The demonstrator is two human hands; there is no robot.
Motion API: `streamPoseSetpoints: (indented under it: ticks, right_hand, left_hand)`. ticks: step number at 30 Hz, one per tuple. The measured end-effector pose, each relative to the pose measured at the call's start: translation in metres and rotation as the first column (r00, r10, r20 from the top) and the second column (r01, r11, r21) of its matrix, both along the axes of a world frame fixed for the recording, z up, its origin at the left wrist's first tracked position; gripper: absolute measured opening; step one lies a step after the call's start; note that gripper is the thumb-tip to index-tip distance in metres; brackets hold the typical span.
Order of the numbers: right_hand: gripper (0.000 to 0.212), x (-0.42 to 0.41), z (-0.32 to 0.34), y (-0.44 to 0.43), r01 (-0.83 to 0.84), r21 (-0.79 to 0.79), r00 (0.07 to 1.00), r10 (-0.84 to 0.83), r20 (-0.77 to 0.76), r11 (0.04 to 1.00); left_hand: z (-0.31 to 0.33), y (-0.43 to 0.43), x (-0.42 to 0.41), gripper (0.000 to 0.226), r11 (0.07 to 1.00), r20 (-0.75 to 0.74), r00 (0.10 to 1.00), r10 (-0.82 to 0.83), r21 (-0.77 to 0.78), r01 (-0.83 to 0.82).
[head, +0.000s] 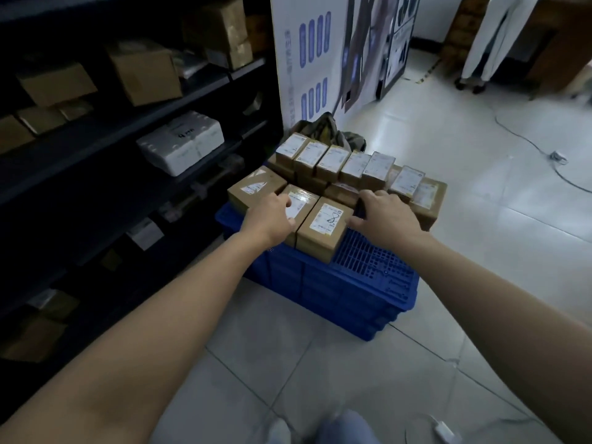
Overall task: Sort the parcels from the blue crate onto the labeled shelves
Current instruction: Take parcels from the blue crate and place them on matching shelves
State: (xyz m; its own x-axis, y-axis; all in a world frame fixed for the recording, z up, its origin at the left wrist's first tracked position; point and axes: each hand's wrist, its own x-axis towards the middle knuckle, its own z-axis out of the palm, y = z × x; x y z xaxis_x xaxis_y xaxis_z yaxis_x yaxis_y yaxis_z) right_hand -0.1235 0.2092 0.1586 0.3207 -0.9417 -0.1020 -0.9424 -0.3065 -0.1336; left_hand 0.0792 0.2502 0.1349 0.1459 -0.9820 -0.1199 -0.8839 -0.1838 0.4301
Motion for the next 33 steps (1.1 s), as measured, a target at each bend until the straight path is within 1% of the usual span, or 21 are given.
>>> streamPoseSetpoints:
  ticks: [3,6,9,11,12,14,16,18,20,21,23,24,26,28,29,31,33]
  right_hand:
    - [0.055,0.005,-0.031,-0.043,0.021,0.090,1.000,-0.021,0.004,0.996]
    - [0.056,0.011,-0.066,-0.085,0.027,0.195,1.000,-0.028,0.000,0.980]
    - [0.063,0.017,-0.103,-0.123,0.042,0.284,0.999,-0.046,0.007,0.958]
    - [0.066,0.020,-0.128,-0.143,0.075,0.349,0.994,-0.096,0.043,0.934]
    - [0.068,0.021,-0.139,-0.150,0.107,0.410,0.984,-0.155,0.086,0.906]
    - [0.073,0.022,-0.161,-0.163,0.178,0.560,0.924,-0.333,0.189,0.809]
    - [0.075,0.020,-0.181,-0.172,0.238,0.659,0.856,-0.475,0.205,0.713]
    - [0.070,0.020,-0.199,-0.180,0.271,0.710,0.802,-0.561,0.207,0.650]
    - [0.060,0.022,-0.216,-0.188,0.289,0.729,0.748,-0.622,0.232,0.620]
    - [0.059,0.024,-0.225,-0.193,0.299,0.735,0.734,-0.639,0.230,0.609]
    - [0.064,0.030,-0.241,-0.199,0.316,0.753,0.702,-0.676,0.223,0.577]
    - [0.067,0.033,-0.252,-0.202,0.328,0.761,0.670,-0.706,0.230,0.559]
    - [0.068,0.037,-0.269,-0.201,0.336,0.795,0.595,-0.768,0.237,0.505]
    - [0.062,0.039,-0.286,-0.199,0.333,0.833,0.484,-0.838,0.252,0.443]
    - [0.063,0.039,-0.294,-0.198,0.335,0.845,0.429,-0.866,0.256,0.416]
    - [0.074,0.041,-0.309,-0.199,0.351,0.859,0.351,-0.903,0.248,0.372]
    - [0.074,0.042,-0.323,-0.202,0.351,0.877,0.289,-0.929,0.232,0.328]
  left_hand:
    - [-0.025,-0.042,0.007,0.042,0.998,-0.003,1.000,0.018,0.066,-0.018]
    - [-0.051,-0.080,0.016,0.045,0.989,0.008,0.998,0.068,0.129,-0.069]
    - [-0.080,-0.112,0.029,0.038,0.970,-0.013,0.990,0.143,0.198,-0.138]
    - [-0.099,-0.128,0.038,0.034,0.959,-0.034,0.983,0.181,0.226,-0.169]
    - [-0.109,-0.134,0.042,0.032,0.954,-0.040,0.981,0.192,0.240,-0.177]
    - [-0.128,-0.143,0.050,0.026,0.946,-0.049,0.978,0.204,0.268,-0.184]
    - [-0.147,-0.150,0.057,0.020,0.937,-0.048,0.979,0.199,0.303,-0.176]
    - [-0.164,-0.160,0.066,0.023,0.928,-0.058,0.978,0.201,0.330,-0.171]
    - [-0.177,-0.175,0.076,0.034,0.920,-0.064,0.976,0.207,0.354,-0.171]
    - [-0.184,-0.183,0.081,0.038,0.915,-0.061,0.977,0.206,0.367,-0.170]
    - [-0.198,-0.197,0.087,0.045,0.905,-0.080,0.974,0.211,0.392,-0.164]
    - [-0.208,-0.206,0.091,0.049,0.903,-0.091,0.974,0.206,0.401,-0.153]
    - [-0.223,-0.215,0.094,0.051,0.896,-0.112,0.973,0.202,0.423,-0.138]
    - [-0.240,-0.227,0.098,0.052,0.890,-0.116,0.974,0.194,0.439,-0.125]
    - [-0.246,-0.233,0.100,0.053,0.892,-0.114,0.975,0.188,0.436,-0.121]
    - [-0.260,-0.245,0.105,0.054,0.903,-0.123,0.976,0.181,0.415,-0.116]
    - [-0.272,-0.257,0.108,0.053,0.906,-0.143,0.972,0.186,0.408,-0.113]
